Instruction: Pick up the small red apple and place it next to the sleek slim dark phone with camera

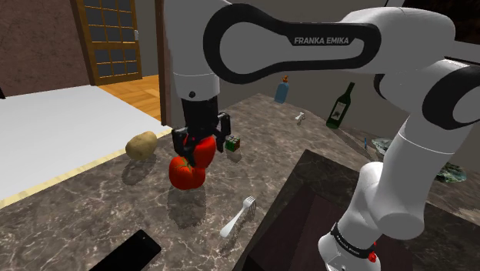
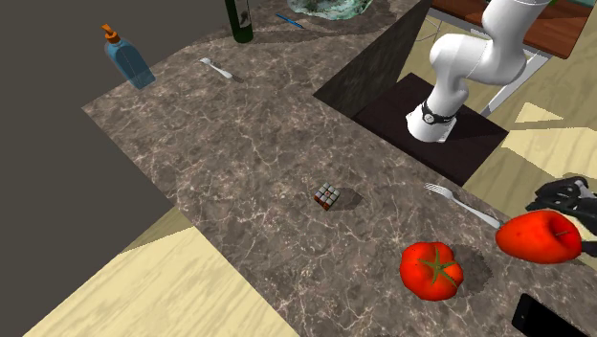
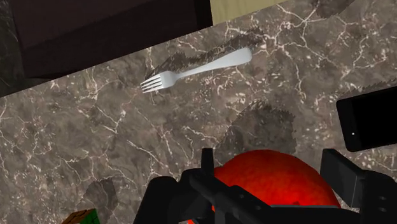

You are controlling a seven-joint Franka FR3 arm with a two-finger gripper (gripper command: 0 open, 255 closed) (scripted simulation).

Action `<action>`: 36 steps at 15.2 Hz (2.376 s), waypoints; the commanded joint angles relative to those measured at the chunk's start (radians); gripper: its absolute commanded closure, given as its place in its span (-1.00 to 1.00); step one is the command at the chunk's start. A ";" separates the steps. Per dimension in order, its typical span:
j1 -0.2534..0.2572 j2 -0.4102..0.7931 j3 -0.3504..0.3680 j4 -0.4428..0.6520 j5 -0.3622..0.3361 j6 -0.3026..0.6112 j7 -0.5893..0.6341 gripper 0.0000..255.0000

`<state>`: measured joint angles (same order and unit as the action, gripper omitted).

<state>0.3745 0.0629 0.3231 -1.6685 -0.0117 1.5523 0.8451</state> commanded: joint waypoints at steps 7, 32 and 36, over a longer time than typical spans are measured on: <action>0.114 0.078 0.091 0.094 -0.001 -0.019 0.206 1.00; 0.295 0.282 0.174 0.154 -0.066 0.112 0.469 1.00; 0.293 0.288 0.172 0.107 -0.069 0.164 0.469 1.00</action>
<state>0.6696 0.3490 0.4959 -1.5477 -0.0796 1.7007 1.3159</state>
